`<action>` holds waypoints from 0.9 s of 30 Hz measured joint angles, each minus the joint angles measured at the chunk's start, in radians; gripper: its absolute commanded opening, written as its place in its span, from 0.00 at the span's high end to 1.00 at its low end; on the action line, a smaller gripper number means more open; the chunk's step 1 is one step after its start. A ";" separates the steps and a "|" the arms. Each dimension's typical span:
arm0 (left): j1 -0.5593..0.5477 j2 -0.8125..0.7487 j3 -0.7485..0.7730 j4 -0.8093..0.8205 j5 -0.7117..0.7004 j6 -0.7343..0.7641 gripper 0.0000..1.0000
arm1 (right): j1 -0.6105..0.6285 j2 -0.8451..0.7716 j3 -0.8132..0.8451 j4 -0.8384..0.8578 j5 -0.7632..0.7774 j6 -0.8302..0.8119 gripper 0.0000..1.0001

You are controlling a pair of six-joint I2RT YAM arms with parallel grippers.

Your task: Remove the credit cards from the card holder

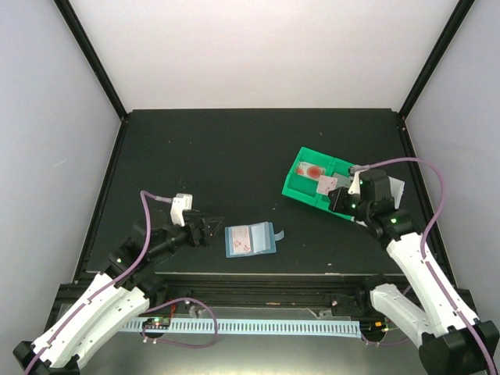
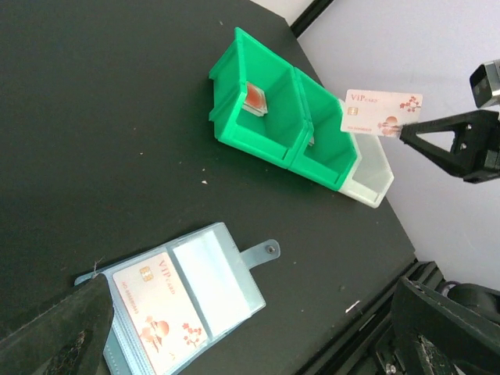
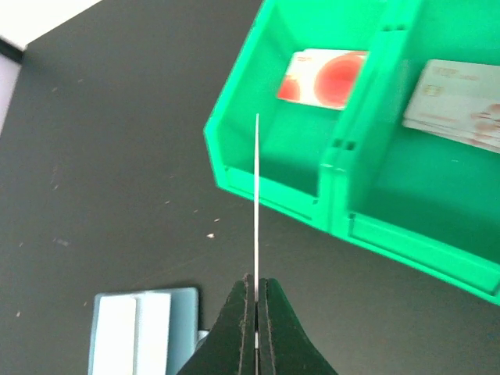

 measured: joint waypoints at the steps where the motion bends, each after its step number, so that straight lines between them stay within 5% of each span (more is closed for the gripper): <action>1: 0.000 0.000 0.000 -0.007 -0.002 0.003 0.01 | -0.031 0.014 0.009 -0.010 -0.006 -0.003 0.99; 13: 0.000 -0.008 0.000 -0.041 -0.010 0.021 0.01 | -0.319 0.241 0.063 -0.027 -0.064 -0.010 0.99; 27: 0.000 0.009 0.000 -0.084 -0.028 0.024 0.01 | -0.364 0.544 0.184 0.065 -0.129 -0.032 0.99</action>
